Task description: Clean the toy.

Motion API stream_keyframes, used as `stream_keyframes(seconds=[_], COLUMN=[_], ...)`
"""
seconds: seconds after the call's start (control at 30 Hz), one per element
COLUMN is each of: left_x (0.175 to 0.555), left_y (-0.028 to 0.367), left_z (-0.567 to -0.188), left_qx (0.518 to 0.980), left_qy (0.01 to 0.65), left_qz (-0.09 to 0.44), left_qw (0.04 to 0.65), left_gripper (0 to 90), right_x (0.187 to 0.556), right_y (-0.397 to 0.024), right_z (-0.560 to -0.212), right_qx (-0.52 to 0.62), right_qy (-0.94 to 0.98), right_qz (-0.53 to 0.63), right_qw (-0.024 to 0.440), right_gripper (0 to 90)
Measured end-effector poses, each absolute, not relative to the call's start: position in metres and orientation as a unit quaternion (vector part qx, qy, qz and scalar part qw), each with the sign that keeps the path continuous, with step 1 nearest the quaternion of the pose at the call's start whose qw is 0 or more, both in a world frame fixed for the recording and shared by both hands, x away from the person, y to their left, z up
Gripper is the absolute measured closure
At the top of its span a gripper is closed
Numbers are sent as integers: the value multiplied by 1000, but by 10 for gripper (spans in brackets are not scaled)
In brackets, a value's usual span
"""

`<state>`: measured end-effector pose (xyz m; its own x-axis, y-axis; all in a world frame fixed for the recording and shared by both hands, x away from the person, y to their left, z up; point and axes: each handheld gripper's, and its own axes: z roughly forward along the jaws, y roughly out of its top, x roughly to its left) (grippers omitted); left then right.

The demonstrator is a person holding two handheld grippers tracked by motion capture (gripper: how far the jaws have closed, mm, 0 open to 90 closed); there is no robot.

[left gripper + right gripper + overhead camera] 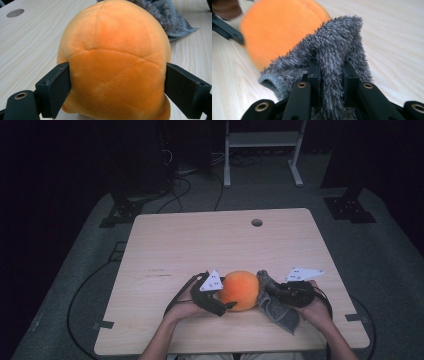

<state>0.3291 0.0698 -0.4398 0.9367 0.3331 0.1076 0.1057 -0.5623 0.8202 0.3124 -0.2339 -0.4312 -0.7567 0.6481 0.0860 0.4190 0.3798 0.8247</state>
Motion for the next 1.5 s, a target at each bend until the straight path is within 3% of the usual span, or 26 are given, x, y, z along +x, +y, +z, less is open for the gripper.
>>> stream_keyframes(seconds=[0.17,0.27,0.57,0.8,1.1,1.33,1.5], left_x=[326,328,334,333,328,331,335], left_y=[65,69,77,77,71,75,77], left_z=[-437,-436,-437,-438,-436,-434,-440], left_qx=[876,877,874,872,876,873,876], left_qy=[118,128,156,147,127,146,163], left_qz=[130,126,89,92,108,112,74], left_qw=[448,445,452,458,453,452,448], left_gripper=[118,98,105,165,177,88,80], right_x=[305,310,314,319,312,320,322], right_y=[-208,-197,-208,-226,-208,-193,-204], right_z=[-402,-403,-415,-425,-393,-398,-404], right_qx=[264,253,279,308,259,251,269], right_qy=[821,834,823,827,832,843,835], right_qz=[487,468,478,455,467,451,458], right_qw=[140,147,127,121,150,151,143], right_gripper=[722,722,723,719,720,719,718])
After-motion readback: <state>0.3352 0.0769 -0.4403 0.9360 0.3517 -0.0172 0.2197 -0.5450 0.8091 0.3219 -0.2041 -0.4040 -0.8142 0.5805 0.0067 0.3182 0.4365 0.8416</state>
